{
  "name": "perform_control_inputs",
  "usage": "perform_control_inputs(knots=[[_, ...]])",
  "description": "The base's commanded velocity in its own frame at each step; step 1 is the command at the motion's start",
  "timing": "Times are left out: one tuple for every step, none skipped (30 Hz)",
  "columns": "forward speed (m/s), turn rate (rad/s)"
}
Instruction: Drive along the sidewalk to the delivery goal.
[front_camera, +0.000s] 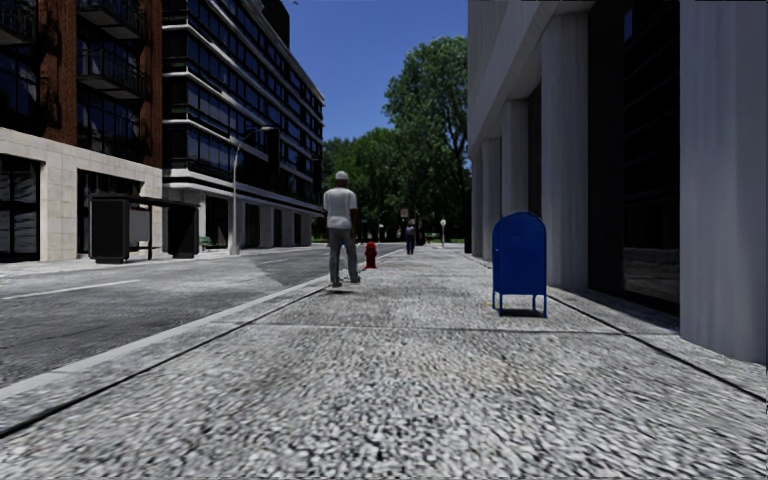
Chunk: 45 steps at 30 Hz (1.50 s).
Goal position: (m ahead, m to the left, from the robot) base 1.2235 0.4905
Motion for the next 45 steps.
perform_control_inputs(knots=[[1.34, 0.55], [1.34, 0.0], [1.34, 0.0], [1.34, 0.0], [1.34, 0.0], [1.34, 0.0], [1.34, 0.0], [1.34, 0.0], [1.34, 0.0], [1.34, 0.0], [1.34, 0.0], [1.34, 0.0], [1.34, 0.0], [1.34, 0.0], [1.34, 0.0], [1.34, 0.0], [1.34, 0.0], [1.34, 0.0], [1.34, 0.0], [1.34, 0.0], [1.34, -0.04], [1.34, -0.12], [1.34, -0.13], [1.34, -0.13], [1.34, -0.14], [1.34, -0.23], [1.34, -0.34], [1.34, -0.37], [1.34, -0.37], [1.34, -0.39], [1.34, -0.41], [1.29, -0.43], [0.0, 0.0], [0.0, 0.0], [0.0, 0.0], [0.0, 0.0], [0.0, 0.0], [0.0, 0.0], [0.0, 0.0], [0.0, 0.0], [0.0, 0.0], [0.0, 0.0], [0.0, 0.0], [0.0, 0.0], [0.0, 0.0]])
